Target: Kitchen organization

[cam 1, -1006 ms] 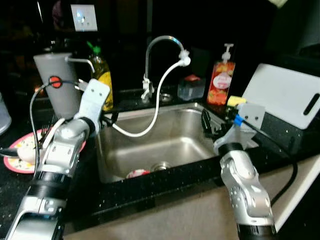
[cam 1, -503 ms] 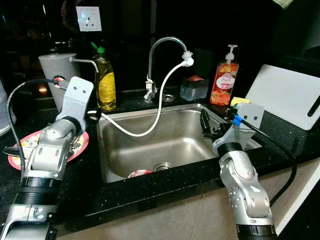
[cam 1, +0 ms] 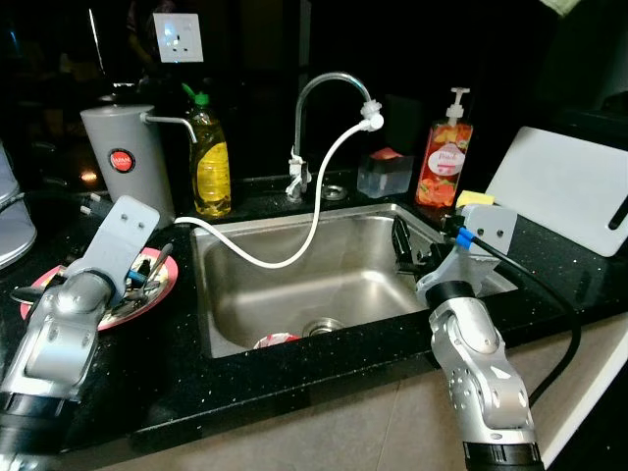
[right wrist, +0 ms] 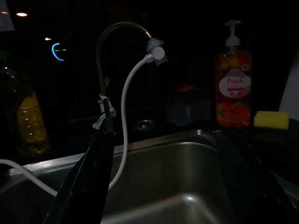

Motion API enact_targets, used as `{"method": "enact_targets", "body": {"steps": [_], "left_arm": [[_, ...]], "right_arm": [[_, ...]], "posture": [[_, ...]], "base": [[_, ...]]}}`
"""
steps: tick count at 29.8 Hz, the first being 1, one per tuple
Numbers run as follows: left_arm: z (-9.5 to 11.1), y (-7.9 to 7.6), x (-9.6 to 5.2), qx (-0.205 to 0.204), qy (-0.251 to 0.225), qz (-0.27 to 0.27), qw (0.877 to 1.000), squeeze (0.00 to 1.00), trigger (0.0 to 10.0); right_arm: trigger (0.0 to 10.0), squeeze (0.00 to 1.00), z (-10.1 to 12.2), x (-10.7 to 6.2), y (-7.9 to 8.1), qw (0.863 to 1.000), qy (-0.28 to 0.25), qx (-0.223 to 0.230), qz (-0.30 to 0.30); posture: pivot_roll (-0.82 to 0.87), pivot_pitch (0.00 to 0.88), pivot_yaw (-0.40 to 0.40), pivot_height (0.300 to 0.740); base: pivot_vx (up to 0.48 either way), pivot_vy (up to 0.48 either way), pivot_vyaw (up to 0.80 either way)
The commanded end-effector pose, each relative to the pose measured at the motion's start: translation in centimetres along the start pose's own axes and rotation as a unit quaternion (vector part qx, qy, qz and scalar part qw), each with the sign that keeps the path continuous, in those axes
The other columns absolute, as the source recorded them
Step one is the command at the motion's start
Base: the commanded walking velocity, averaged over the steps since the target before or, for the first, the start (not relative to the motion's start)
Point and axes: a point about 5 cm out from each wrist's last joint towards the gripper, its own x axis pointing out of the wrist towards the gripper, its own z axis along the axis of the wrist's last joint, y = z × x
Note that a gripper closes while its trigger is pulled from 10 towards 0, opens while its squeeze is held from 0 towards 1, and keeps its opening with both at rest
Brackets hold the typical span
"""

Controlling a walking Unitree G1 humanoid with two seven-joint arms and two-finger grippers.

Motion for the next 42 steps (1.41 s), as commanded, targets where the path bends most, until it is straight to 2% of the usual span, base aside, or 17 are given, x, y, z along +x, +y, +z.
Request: {"method": "enact_targets", "body": {"steps": [1, 6, 9, 11, 17, 20, 24, 31, 34, 36, 42], "left_arm": [[0.2, 0.5, -0.7, 0.027, 0.002, -0.012, 1.0, 0.0, 10.0], [0.2, 1.4, -1.4, 0.041, 0.005, -0.014, 0.999, 0.0, 10.0], [0.1, 1.4, -2.1, 0.045, 0.012, -0.05, 0.998, 0.0, 10.0], [-0.3, 1.3, -2.9, 0.066, 0.02, -0.09, 0.994, 0.0, 10.0], [-0.8, 1.8, -3.6, 0.055, 0.034, -0.111, 0.992, 0.0, 10.0], [-1.2, 2.1, -3.8, 0.073, 0.041, -0.116, 0.99, 0.0, 10.0], [-1.8, 3.4, -3.6, 0.076, 0.055, -0.1, 0.991, 0.0, 10.0], [-2.3, 3.9, -3.1, 0.081, 0.064, -0.105, 0.989, 0.0, 10.0], [-2.8, 3.9, -2.0, 0.045, 0.063, -0.127, 0.989, 0.0, 10.0], [-3.3, 3.9, -1.7, 0.036, 0.067, -0.132, 0.988, 0.0, 10.0], [-4.1, 4.0, -1.5, 0.042, 0.082, -0.132, 0.987, 0.0, 10.0]], "right_arm": [[10.0, 0.0, -0.2, -0.1, 0.2, 1.0, 0.007, 0.003, 0.004], [10.0, 0.0, -0.3, -0.1, 0.2, 1.0, 0.009, 0.003, 0.005], [10.0, 0.0, -0.3, -0.1, 0.2, 1.0, 0.01, 0.004, 0.006], [10.0, 0.0, -0.4, -0.1, 0.2, 1.0, 0.01, 0.005, 0.006], [10.0, 0.0, -0.5, -0.2, 0.2, 1.0, 0.013, 0.004, 0.005], [10.0, 0.0, -0.5, -0.2, 0.2, 1.0, 0.013, 0.004, 0.005], [10.0, 0.0, -0.5, -0.1, 0.2, 1.0, 0.013, 0.006, 0.006], [10.0, 0.0, -0.5, -0.1, 0.3, 1.0, 0.012, 0.007, 0.006], [10.0, 0.0, -0.5, 0.0, 0.3, 1.0, 0.011, 0.007, 0.007], [10.0, 0.0, -0.4, 0.0, 0.3, 1.0, 0.011, 0.006, 0.006], [10.0, 0.0, -0.3, -0.1, 0.1, 1.0, 0.01, 0.004, 0.002]], "posture": [[-0.05, 0.0, 0.016, 0.74], [-0.03, 0.0, 0.013, 0.74], [-0.03, 0.0, 0.013, 0.74], [-0.03, 0.0, 0.014, 0.74], [-0.02, 0.0, 0.016, 0.74], [-0.02, 0.0, 0.016, 0.74], [-0.02, 0.0, 0.014, 0.74], [-0.02, 0.0, 0.008, 0.74], [-0.02, 0.0, 0.006, 0.74], [-0.03, 0.0, 0.009, 0.74], [-0.03, 0.0, 0.009, 0.74]], "base": [[0.0, 0.0, 0.0], [0.0, 0.0, 0.0], [0.0, 0.0, 0.0], [0.0, 0.0, 0.0], [0.0, 0.0, 0.0], [0.0, 0.0, 0.0], [0.0, 0.0, 0.0], [0.0, 0.0, 0.0], [0.0, 0.0, 0.0], [0.0, 0.0, 0.0], [0.0, 0.0, 0.0]]}}
